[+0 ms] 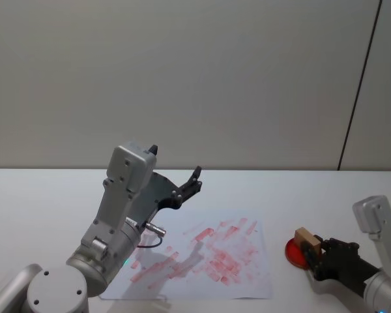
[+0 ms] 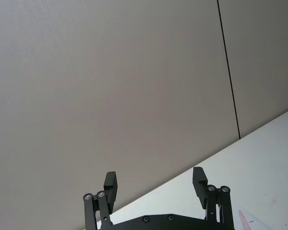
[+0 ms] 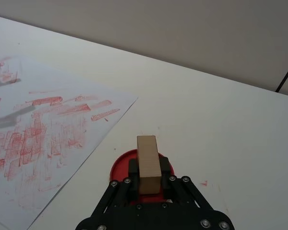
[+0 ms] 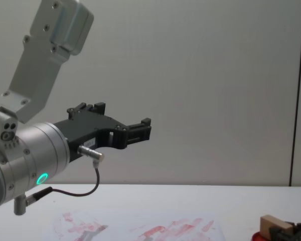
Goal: Use the one hand to pick up the stamp and affix it onto the A4 paper.
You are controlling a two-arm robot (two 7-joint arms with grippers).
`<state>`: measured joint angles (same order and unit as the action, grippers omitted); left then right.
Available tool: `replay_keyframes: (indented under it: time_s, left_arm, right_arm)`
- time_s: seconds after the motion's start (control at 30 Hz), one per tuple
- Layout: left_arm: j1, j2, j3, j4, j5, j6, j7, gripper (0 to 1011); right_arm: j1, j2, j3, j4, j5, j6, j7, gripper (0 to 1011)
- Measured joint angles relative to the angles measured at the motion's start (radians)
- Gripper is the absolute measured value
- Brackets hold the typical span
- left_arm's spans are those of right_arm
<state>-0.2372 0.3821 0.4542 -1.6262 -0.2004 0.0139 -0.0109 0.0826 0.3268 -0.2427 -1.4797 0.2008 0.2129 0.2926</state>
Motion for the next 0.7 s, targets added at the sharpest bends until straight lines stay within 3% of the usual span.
replay_keyframes:
  time_s: [0.13, 0.7]
  left_arm:
    - [0.000, 0.000, 0.000, 0.000, 0.000, 0.000, 0.000, 1002]
    - [0.000, 0.000, 0.000, 0.000, 0.000, 0.000, 0.000, 1002]
  right_arm:
    - [0.002, 0.000, 0.002, 0.003, 0.005, -0.012, 0.003, 216]
    - [-0.007, 0.004, -0.003, -0.056, 0.024, -0.074, 0.071, 216]
